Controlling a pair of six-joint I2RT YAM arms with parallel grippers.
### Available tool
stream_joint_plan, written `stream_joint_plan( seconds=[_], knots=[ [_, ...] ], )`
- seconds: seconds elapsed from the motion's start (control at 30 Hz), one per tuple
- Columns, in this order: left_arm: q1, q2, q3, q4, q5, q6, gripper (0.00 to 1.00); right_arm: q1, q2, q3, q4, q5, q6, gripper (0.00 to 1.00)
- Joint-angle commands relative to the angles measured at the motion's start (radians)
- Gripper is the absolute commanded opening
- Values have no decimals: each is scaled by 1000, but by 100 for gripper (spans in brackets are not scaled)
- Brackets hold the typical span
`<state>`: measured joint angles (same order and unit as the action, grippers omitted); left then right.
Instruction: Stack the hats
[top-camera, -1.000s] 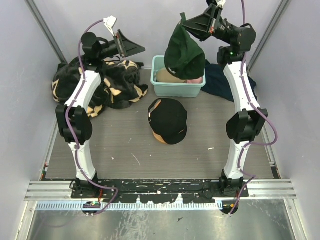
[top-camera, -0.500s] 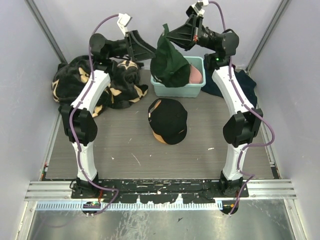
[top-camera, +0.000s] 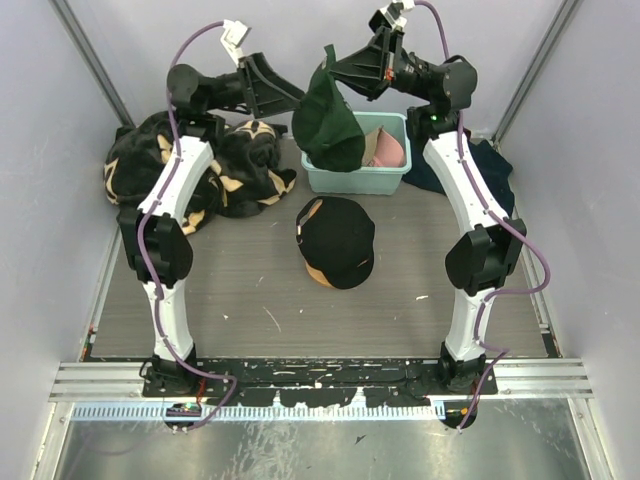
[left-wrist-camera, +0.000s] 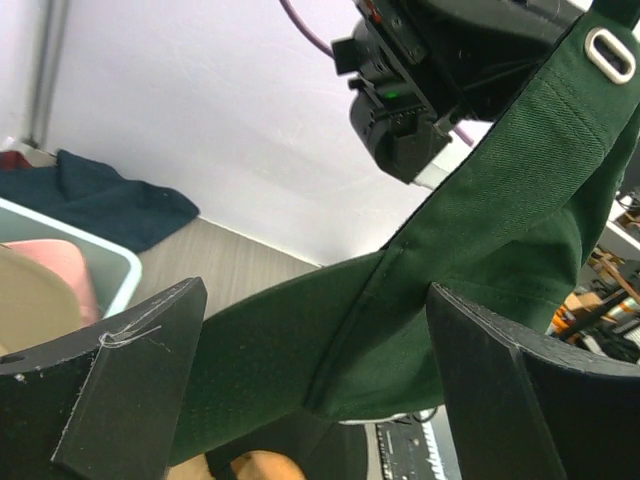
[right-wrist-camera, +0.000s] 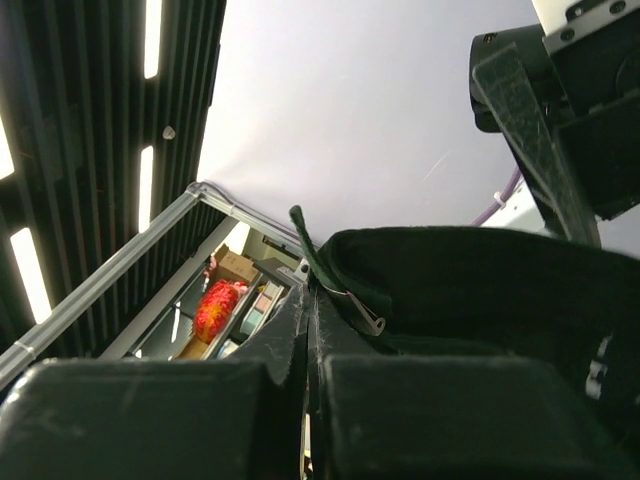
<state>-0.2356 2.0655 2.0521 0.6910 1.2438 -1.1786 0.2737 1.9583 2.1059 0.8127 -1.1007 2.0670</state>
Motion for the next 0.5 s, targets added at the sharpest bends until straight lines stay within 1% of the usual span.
stream_joint_plan(
  seconds=[0.0, 0.13, 0.3, 0.47],
  knots=[
    [23, 26, 74, 19, -13, 25, 98, 15, -92, 24, 27, 44, 213, 1],
    [22, 37, 101, 34, -11, 22, 98, 34, -104, 5, 21, 53, 213, 1],
    [27, 52, 121, 19, -13, 32, 98, 67, -105, 23, -4, 68, 202, 1],
    [45, 87, 136, 23, -27, 4, 98, 104, -109, 28, -13, 89, 200, 1]
  ],
)
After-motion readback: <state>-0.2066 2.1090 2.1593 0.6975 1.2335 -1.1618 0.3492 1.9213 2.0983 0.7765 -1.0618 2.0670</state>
